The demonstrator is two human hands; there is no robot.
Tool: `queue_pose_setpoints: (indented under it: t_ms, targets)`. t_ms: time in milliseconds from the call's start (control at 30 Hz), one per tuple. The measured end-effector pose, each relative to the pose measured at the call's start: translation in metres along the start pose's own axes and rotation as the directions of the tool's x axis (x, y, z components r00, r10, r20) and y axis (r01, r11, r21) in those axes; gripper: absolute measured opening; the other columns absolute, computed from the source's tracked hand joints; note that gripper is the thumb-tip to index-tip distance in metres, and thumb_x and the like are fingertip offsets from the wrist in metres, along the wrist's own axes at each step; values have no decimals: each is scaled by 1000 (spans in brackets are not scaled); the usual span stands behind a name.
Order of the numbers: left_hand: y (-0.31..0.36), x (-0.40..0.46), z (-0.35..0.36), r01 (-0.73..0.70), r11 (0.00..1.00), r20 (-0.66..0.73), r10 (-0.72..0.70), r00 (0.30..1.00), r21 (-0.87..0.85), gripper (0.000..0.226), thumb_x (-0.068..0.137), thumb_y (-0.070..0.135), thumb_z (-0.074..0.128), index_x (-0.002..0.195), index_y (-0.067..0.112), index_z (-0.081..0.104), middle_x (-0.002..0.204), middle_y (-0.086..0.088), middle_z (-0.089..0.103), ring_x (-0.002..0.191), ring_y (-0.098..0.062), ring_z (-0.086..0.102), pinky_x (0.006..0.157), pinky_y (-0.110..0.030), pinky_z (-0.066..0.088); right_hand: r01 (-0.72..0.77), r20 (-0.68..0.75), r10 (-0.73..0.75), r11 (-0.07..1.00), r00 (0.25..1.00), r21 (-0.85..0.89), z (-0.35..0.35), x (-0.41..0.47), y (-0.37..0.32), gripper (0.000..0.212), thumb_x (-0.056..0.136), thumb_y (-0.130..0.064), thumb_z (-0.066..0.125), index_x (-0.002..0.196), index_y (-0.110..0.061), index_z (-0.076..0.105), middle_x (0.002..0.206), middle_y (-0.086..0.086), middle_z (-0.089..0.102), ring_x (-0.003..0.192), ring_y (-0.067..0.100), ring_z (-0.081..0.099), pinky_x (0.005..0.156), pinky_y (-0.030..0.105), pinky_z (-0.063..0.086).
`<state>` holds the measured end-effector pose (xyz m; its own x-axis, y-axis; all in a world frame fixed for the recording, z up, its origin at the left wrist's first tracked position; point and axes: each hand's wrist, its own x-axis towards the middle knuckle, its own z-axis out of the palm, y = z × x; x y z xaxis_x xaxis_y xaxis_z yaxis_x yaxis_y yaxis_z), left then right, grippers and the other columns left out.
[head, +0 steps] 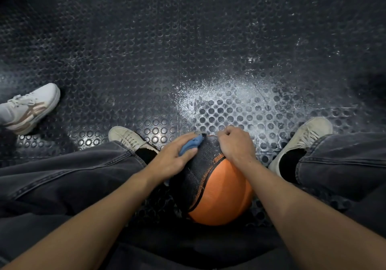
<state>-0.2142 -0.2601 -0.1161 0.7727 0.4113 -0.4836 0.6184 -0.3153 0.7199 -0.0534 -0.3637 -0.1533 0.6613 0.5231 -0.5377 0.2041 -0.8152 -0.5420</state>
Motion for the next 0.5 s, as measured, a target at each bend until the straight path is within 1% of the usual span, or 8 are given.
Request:
queue_pose_setpoints:
  t_ms: [67, 133, 200, 267, 333, 367, 433, 500]
  targets:
    - [6, -9, 10, -44, 998, -45, 46, 998, 35, 57, 91, 57, 45, 142, 33, 41, 150, 12, 35, 136, -8, 35, 115, -47, 29, -29, 9, 29, 999, 1000, -29, -1, 1, 0, 30, 100, -37, 50, 74, -22, 54, 79, -4, 64, 66, 14, 55, 65, 30, 46]
    - [17, -23, 21, -211, 963, -10, 215, 977, 168, 49, 95, 51, 44, 141, 37, 39, 152, 17, 27, 142, -9, 25, 117, -47, 22, -40, 18, 41, 999, 999, -23, -5, 1, 3, 31, 100, -37, 50, 73, -21, 55, 74, -5, 61, 65, 15, 55, 56, 26, 33]
    - [19, -35, 27, -429, 822, 74, 435, 898, 374, 45, 99, 44, 40, 142, 31, 43, 154, 12, 31, 145, -21, 23, 118, -50, 19, -27, 19, 27, 999, 999, 23, -9, 2, 7, 33, 99, -34, 51, 69, -21, 49, 69, -6, 55, 61, 14, 48, 56, 27, 33]
    - [13, -35, 26, -538, 727, 122, 544, 830, 426, 41, 101, 35, 42, 138, 21, 51, 149, 5, 41, 142, -23, 30, 118, -43, 19, -12, 31, 11, 998, 999, 57, -11, 2, 10, 33, 100, -32, 51, 68, -21, 47, 69, -4, 54, 59, 13, 45, 56, 28, 35]
    - [20, -25, 19, -398, 868, -76, 437, 896, 297, 34, 100, 26, 47, 130, 17, 59, 139, 7, 52, 133, -14, 44, 114, -21, 23, 15, 20, -16, 998, 1000, 55, -8, 2, 9, 33, 100, -33, 51, 69, -21, 50, 73, -3, 59, 59, 13, 46, 58, 27, 41]
    - [24, -17, 18, -216, 959, -221, 254, 942, 182, 31, 99, 24, 49, 125, 16, 63, 131, 7, 59, 125, -12, 52, 106, -13, 28, 18, 1, -18, 999, 1000, 40, -5, 3, 8, 32, 100, -34, 51, 70, -21, 51, 76, -4, 62, 60, 13, 48, 61, 28, 46]
    - [34, -7, 18, 69, 990, -351, -23, 936, 120, 27, 99, 25, 51, 119, 17, 67, 120, 3, 67, 111, -15, 60, 96, -17, 39, 1, -15, -1, 1000, 1000, 3, 1, 1, 4, 31, 99, -36, 51, 73, -21, 53, 79, -5, 61, 62, 13, 49, 67, 31, 50]
    - [33, -15, 22, -85, 959, -297, 166, 940, 269, 30, 98, 27, 50, 123, 19, 64, 127, 5, 63, 118, -9, 55, 106, -23, 35, -3, -35, 2, 1000, 999, -11, 1, -1, 4, 30, 99, -37, 50, 73, -21, 52, 78, -4, 59, 64, 14, 49, 71, 33, 52]
